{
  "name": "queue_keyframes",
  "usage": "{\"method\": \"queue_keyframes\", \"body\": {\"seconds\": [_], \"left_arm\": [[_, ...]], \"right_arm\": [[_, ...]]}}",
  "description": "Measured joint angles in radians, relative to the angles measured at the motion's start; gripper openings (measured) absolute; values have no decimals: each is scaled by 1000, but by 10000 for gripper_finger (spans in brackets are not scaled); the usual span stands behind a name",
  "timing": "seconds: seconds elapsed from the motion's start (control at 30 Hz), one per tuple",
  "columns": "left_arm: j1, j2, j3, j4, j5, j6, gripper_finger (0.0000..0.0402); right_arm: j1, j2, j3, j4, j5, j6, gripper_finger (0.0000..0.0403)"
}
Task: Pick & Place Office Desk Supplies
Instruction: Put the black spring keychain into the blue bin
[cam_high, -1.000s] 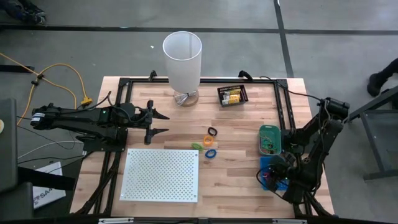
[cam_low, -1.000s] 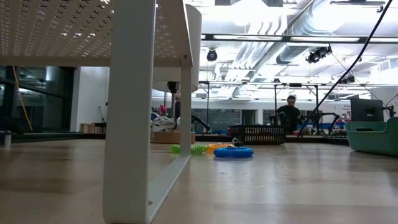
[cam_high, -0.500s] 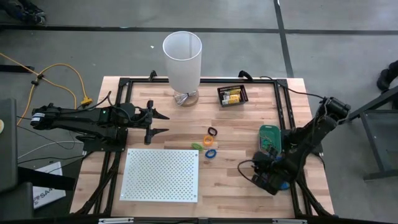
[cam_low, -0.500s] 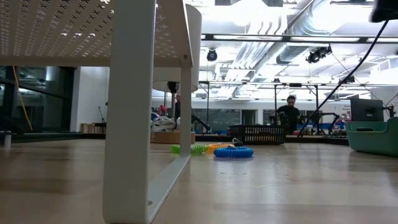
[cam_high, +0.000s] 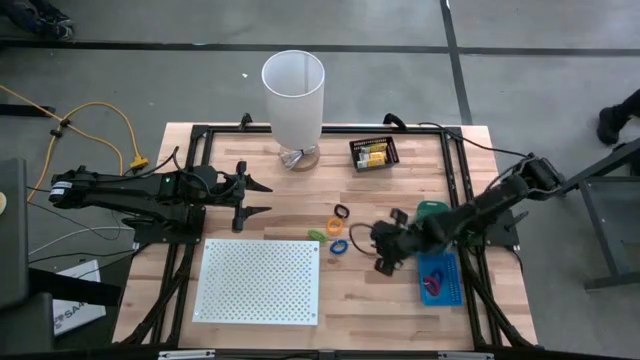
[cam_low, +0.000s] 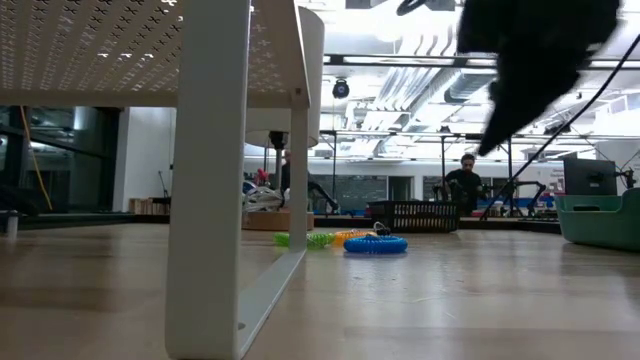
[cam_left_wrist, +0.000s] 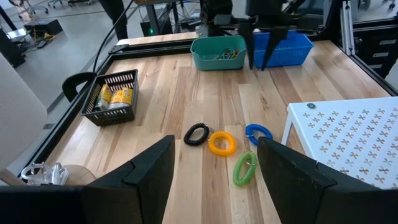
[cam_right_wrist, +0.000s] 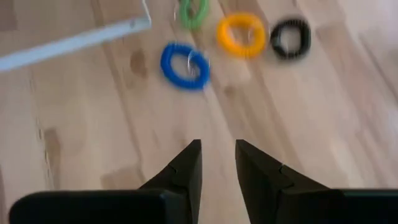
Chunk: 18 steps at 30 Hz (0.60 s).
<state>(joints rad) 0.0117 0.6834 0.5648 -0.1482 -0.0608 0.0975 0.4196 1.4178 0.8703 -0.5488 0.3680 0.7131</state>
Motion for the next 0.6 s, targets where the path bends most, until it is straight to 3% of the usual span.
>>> {"method": "queue_keyframes", "body": {"seconds": [0.3,0.6], "left_arm": [[0,0,0,0,0,0,221],[0,0,0,0,0,0,221]], "right_arm": [[-246,0,0,188,-133,-382,85],[-369,0,0,216,-215,-523,85]]}}
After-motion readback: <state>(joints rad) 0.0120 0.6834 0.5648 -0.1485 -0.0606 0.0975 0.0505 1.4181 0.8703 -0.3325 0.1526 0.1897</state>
